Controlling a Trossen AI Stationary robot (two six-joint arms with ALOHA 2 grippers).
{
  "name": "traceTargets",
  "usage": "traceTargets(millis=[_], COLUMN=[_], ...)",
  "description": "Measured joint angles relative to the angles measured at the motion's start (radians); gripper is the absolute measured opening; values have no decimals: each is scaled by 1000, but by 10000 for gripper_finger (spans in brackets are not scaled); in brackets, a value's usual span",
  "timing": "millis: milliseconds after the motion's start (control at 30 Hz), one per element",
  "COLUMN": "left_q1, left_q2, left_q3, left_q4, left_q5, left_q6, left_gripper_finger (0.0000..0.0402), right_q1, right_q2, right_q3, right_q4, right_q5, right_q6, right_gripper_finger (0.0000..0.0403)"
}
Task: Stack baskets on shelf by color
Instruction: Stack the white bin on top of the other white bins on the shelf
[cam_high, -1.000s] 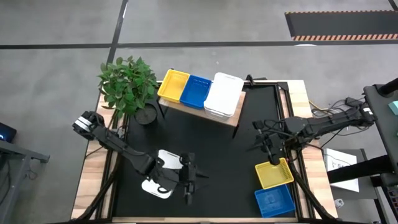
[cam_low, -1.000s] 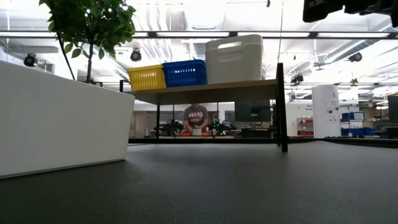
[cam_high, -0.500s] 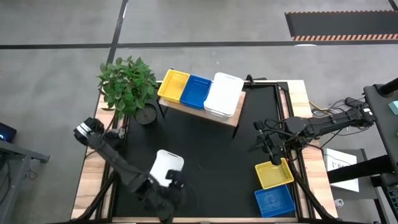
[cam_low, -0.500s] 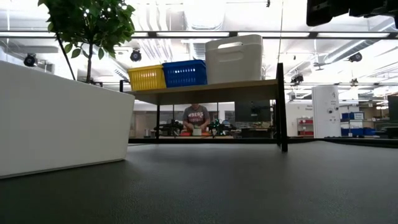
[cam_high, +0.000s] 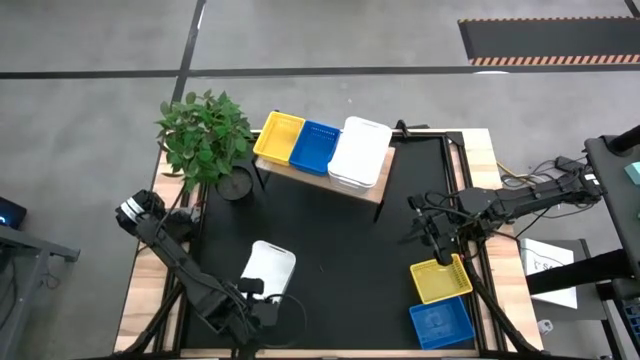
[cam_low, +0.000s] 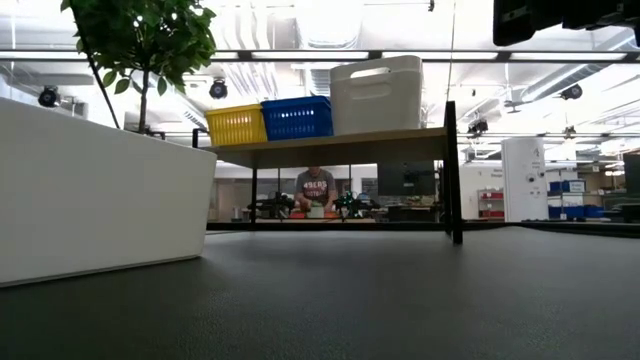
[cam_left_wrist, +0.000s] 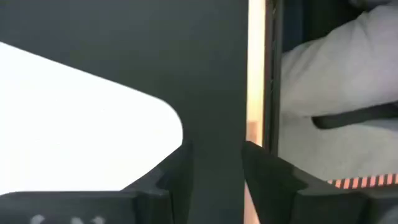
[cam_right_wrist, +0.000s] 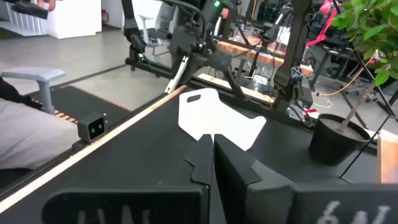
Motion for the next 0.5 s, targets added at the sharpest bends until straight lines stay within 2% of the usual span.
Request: traceTargets(millis=[267, 500], left_q1=[1, 1], left_q2=[0, 0], left_q3=[-75, -144], left_q4=[2, 36], left_q5=[-1, -15], left_q6=[136, 132], left_gripper_finger=[177, 169], right_q1=[0, 0], right_q2=[0, 1], right_q3=[0, 0], right_q4=[-2, -3], right_q5=[0, 0], right_q6=[15, 15], right_gripper_finger=[9, 9])
